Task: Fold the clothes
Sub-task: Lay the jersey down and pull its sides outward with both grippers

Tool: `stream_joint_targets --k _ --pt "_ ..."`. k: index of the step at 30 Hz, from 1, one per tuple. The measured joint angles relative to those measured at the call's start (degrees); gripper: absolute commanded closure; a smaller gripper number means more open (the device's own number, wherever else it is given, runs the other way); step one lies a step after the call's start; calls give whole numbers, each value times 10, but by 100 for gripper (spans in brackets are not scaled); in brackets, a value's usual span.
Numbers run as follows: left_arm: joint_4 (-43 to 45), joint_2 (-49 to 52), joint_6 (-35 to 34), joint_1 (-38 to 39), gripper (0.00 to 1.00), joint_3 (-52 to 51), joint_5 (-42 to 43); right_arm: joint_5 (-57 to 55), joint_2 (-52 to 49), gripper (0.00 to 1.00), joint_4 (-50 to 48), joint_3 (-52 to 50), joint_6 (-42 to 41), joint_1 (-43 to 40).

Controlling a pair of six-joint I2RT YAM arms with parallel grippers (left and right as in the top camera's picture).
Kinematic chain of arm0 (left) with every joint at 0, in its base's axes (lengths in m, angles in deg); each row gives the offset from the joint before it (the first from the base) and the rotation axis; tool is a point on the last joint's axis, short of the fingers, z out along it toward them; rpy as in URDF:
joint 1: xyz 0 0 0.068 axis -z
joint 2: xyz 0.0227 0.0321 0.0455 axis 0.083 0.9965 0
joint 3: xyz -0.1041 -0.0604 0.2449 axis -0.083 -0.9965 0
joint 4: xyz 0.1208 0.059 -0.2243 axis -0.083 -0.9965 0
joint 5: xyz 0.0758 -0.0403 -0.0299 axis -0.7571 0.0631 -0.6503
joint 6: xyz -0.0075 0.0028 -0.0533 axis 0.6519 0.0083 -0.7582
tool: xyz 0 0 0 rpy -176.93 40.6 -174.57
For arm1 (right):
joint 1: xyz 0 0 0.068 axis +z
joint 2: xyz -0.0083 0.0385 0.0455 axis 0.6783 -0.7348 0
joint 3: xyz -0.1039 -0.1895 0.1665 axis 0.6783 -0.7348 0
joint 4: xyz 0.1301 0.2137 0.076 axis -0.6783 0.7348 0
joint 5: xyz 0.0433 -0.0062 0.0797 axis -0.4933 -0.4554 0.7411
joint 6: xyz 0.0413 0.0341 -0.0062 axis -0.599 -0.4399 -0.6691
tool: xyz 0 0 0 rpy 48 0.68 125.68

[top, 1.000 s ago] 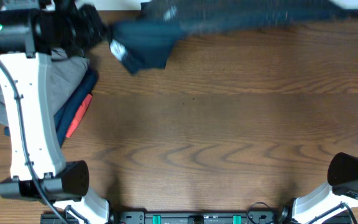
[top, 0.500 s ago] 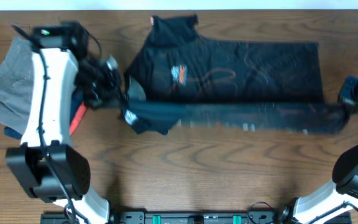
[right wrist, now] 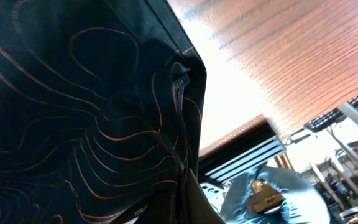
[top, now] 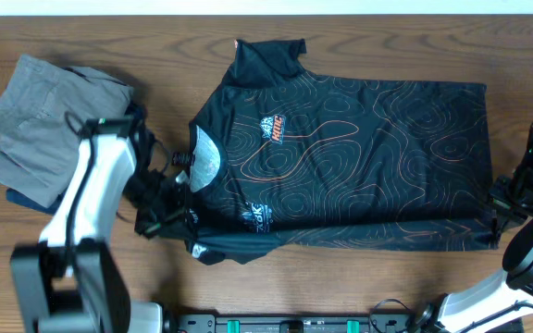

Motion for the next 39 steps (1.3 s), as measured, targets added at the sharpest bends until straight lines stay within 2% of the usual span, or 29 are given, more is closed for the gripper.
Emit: stream_joint_targets --k 6,13,18,26,33,35,36,39 --pt "102 -73 -24 0 94 -30 1 15 1 99 -38 0 -1 -2" --pt "303 -71 -107 1 94 -31 5 83 3 99 -138 -2 2 -2" --pt "412 -63 -155 1 94 -31 11 138 3 99 -207 -2 3 -1" --pt "473 -16 -193 1 94 -31 11 162 4 99 -277 -2 7 24" --pt "519 30 -197 1 94 -31 9 163 4 99 -329 -2 7 46" --pt "529 34 -197 1 93 -31 9 163 4 93 -344 -2 7 52" --pt "532 35 -197 1 90 -31 9 163 4 86 -349 -2 6 54" --pt "538 36 -196 1 52 -31 4 160 4 79 -367 -2 10 57"
